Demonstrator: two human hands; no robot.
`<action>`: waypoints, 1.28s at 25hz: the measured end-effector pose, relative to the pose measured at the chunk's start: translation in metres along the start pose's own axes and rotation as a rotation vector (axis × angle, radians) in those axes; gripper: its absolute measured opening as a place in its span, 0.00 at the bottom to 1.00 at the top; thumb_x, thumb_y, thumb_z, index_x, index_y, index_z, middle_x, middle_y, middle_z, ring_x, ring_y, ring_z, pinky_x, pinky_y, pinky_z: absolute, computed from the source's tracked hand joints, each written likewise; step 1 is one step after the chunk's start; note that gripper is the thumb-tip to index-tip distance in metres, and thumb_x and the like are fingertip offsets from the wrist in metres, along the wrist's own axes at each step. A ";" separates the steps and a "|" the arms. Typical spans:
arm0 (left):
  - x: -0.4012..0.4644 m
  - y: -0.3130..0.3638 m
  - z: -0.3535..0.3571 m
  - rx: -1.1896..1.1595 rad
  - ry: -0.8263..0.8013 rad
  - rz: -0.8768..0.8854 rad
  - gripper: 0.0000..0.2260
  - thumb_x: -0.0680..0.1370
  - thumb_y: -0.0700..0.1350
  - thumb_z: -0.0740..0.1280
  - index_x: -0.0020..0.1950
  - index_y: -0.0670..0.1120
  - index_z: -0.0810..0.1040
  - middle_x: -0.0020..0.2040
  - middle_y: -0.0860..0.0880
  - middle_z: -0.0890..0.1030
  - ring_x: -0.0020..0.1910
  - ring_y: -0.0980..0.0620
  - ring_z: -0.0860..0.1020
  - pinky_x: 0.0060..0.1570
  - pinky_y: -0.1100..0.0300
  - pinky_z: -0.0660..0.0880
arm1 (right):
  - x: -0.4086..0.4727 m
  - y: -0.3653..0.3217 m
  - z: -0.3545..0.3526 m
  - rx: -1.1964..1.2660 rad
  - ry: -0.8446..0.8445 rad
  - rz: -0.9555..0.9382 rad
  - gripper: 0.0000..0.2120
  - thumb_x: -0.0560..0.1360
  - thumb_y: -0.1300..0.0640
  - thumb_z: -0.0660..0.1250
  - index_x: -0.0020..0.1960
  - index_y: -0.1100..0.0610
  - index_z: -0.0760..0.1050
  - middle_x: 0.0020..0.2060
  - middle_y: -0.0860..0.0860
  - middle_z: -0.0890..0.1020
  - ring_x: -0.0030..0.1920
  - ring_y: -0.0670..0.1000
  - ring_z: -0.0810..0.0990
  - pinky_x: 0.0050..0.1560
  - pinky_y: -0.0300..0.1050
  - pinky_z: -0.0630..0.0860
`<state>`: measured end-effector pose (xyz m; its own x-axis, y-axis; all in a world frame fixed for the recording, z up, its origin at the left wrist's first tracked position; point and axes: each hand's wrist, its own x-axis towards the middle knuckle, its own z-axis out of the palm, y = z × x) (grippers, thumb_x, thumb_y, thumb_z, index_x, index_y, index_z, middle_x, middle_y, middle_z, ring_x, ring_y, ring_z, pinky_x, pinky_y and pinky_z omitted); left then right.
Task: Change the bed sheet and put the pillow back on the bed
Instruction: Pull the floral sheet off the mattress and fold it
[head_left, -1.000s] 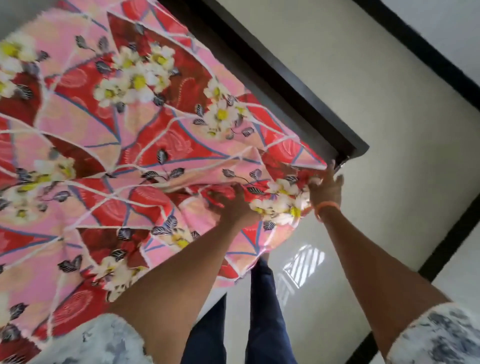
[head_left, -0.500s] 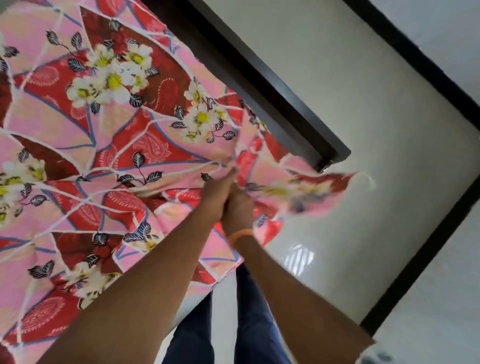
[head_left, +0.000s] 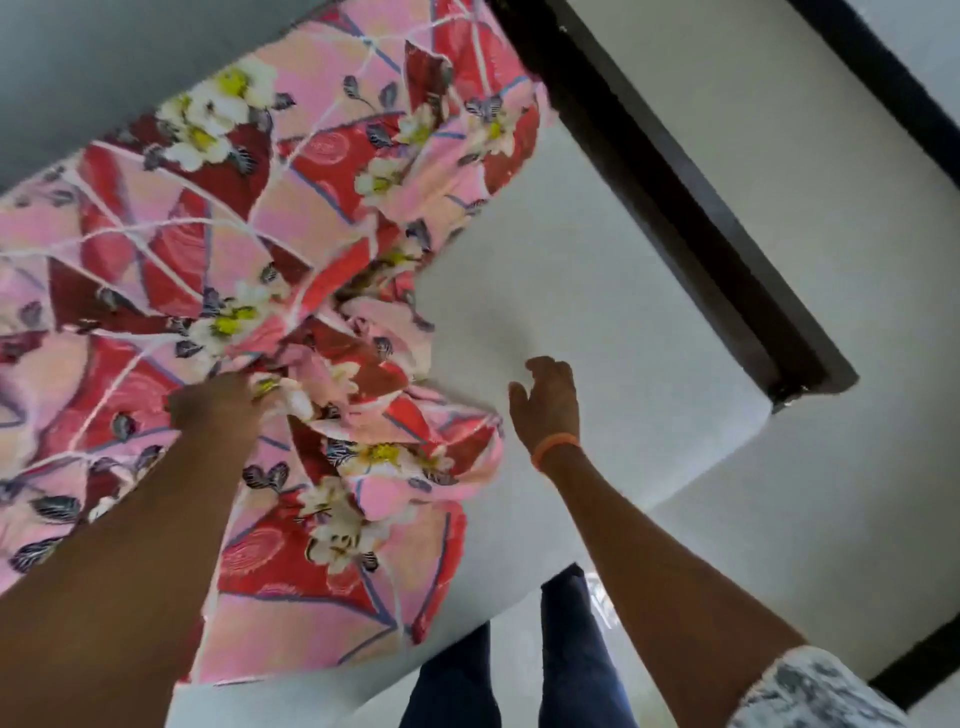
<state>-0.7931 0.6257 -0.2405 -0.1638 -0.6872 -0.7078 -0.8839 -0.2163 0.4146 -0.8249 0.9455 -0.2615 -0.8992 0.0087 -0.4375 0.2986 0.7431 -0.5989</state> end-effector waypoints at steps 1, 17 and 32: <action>0.007 0.003 -0.001 -0.079 -0.074 0.010 0.30 0.71 0.59 0.73 0.61 0.36 0.77 0.57 0.40 0.80 0.58 0.39 0.80 0.43 0.55 0.77 | 0.008 -0.019 0.013 0.022 -0.033 0.004 0.18 0.74 0.59 0.68 0.63 0.62 0.73 0.59 0.60 0.76 0.58 0.59 0.76 0.60 0.49 0.70; 0.059 0.161 0.132 -0.308 -0.525 -0.171 0.30 0.78 0.63 0.64 0.75 0.51 0.64 0.73 0.53 0.65 0.66 0.52 0.68 0.70 0.70 0.57 | 0.318 -0.193 0.013 -0.193 0.102 0.013 0.39 0.81 0.41 0.57 0.77 0.67 0.49 0.74 0.65 0.61 0.74 0.62 0.62 0.71 0.51 0.60; 0.113 0.154 0.176 -0.402 -0.282 -0.454 0.65 0.38 0.75 0.76 0.72 0.52 0.67 0.67 0.48 0.74 0.62 0.41 0.75 0.63 0.43 0.71 | 0.327 -0.231 0.066 -0.261 0.033 -0.231 0.13 0.79 0.63 0.58 0.64 0.64 0.68 0.56 0.65 0.78 0.57 0.64 0.78 0.52 0.54 0.73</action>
<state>-1.0246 0.6367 -0.3576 0.0296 -0.2710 -0.9621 -0.6693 -0.7203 0.1823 -1.1671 0.7323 -0.3102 -0.9445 -0.1615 -0.2862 -0.0021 0.8739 -0.4862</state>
